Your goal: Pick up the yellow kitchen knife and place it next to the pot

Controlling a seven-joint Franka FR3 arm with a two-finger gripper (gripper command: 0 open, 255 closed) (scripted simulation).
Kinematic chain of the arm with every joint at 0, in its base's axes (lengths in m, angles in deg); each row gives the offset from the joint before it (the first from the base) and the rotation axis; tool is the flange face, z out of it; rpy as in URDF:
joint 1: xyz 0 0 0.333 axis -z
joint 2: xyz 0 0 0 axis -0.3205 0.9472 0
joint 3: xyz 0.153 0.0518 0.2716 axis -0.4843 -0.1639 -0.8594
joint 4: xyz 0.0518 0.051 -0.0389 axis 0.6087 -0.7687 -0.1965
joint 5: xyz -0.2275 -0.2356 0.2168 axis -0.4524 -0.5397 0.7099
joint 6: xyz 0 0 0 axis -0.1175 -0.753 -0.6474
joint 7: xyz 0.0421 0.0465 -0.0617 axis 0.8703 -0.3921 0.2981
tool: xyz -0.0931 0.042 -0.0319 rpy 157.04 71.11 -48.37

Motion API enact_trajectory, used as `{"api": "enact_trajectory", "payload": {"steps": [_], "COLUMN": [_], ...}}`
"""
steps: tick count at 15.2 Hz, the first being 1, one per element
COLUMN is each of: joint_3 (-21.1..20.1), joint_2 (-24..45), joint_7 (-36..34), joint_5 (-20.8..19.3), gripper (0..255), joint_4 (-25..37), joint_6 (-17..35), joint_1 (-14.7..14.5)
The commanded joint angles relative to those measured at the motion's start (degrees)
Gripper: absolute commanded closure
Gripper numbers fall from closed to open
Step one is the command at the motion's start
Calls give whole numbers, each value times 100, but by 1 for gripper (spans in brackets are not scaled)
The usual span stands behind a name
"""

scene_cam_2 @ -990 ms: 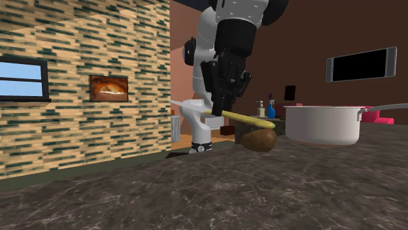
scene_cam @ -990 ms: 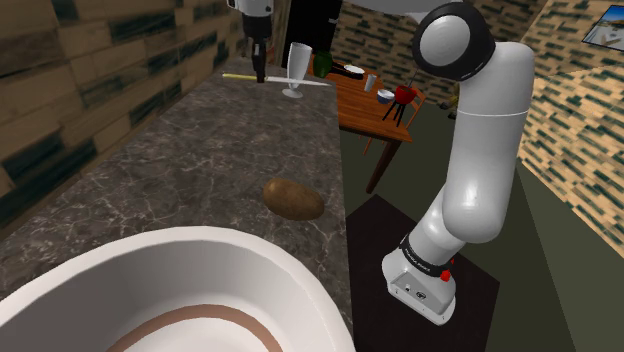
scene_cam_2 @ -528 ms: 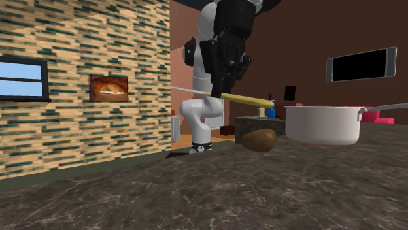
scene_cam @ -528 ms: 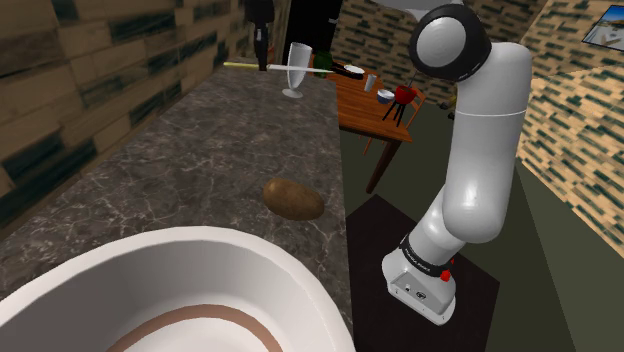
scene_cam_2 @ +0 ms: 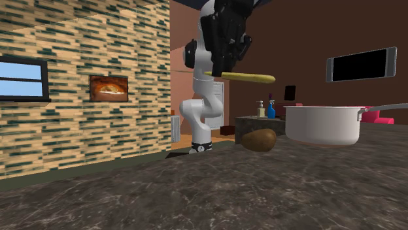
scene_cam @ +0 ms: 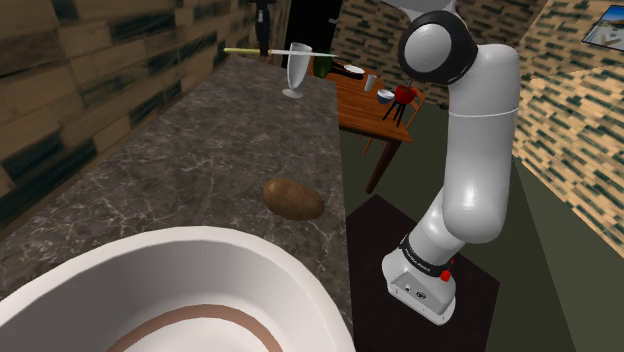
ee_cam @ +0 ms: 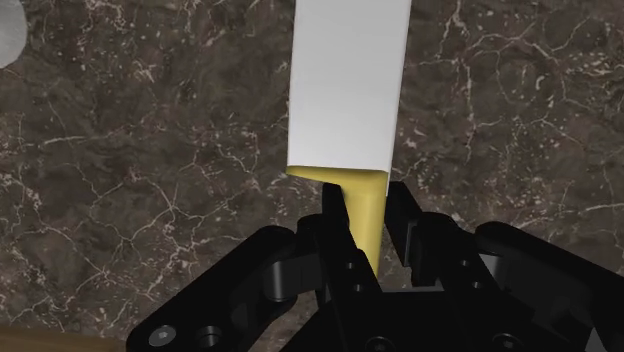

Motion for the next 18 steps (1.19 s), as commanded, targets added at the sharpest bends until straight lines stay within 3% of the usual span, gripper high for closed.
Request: {"api": "enact_trajectory", "payload": {"steps": [1,4,6,9,18], "joint_3": [9,21,-46,-149,-546], "joint_2": [155,384,-215,-841,-2023], "joint_7": [42,93,-160,-515,-1580], "joint_5": [-9,-23,-4,25,166], "gripper": [255,255,255,255,255], "joint_4": [405,969,5,-947,-2587], "joint_6": [-250,-582,-251,26,346], "joint_1": [-9,-30,-154,-349,-929]}}
